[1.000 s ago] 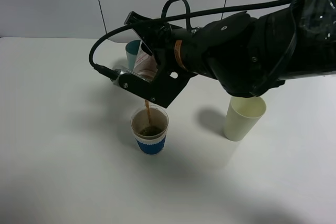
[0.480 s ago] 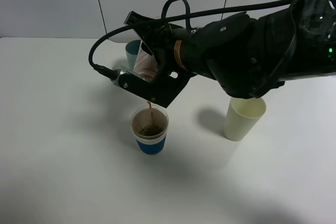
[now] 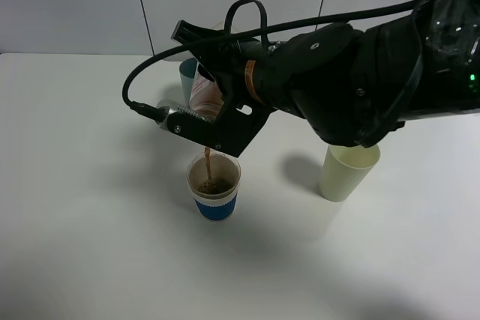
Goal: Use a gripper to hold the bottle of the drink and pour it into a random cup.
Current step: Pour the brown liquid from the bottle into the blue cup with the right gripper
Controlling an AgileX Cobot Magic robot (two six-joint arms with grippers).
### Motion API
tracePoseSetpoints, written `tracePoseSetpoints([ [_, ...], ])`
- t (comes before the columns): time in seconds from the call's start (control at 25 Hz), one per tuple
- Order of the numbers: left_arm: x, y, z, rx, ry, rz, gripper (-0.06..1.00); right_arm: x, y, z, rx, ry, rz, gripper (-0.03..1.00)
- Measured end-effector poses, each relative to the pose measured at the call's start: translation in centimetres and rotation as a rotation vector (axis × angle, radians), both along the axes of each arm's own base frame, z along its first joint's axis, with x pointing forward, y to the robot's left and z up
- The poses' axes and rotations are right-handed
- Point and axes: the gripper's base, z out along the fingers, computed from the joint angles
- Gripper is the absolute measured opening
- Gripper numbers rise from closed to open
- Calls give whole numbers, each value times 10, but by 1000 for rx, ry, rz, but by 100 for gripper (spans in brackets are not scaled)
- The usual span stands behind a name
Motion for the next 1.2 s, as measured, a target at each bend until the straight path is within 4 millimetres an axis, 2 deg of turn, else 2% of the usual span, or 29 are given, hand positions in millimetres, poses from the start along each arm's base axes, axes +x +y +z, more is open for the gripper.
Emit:
tracePoseSetpoints([
  [1.2,0,0,0,0,0,0,93,-2,2,0,-63,-37,42,37],
])
